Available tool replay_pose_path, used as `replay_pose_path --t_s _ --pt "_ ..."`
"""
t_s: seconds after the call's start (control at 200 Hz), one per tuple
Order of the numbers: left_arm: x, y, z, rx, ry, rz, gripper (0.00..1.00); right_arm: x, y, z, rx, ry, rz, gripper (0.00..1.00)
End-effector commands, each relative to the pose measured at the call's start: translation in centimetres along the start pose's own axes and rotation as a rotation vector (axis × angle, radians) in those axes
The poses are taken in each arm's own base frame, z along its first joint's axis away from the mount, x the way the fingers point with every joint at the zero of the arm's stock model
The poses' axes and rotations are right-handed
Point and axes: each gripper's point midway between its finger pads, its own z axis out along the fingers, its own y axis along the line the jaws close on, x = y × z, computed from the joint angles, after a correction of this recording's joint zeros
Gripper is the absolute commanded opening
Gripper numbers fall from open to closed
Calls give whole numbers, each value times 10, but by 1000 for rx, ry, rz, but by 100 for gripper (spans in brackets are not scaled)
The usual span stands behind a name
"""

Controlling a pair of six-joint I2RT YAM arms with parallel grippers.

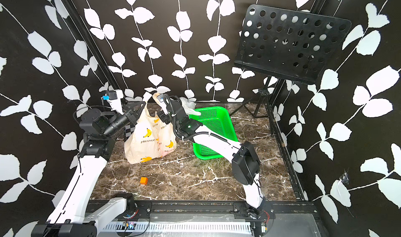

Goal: Untie the knot of a plastic bag & take out the apple
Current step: Untie the plastic bag at the center of the board.

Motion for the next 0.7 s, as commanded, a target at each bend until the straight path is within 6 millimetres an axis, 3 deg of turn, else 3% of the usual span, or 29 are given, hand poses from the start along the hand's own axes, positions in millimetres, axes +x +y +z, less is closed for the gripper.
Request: replay_pose_path --t_s 0.0,0.18,0.33,0.4,0.54,0.605,0.695 --pt "-2 -7 0 32 -9 15 0 -15 -5 7 22 -39 -41 77" --pt "0 -7 -1 33 -3 19 0 -24 3 23 0 -70 -43 77" --pt "1 -7 -3 24 0 22 0 -30 -2 38 1 -111 -28 68" --pt "1 -5 -5 7 -1 31 0 -36 -5 43 -15 -138 -12 55" --pt "7 5 -10 -56 -19 34 0 -55 -21 42 -18 -200 26 19" --pt "8 20 -14 -138 -49 25 0 -65 -34 40 -17 -228 64 0" --pt "10 43 -19 -255 -90 -4 0 -79 -54 38 -18 -270 131 0"
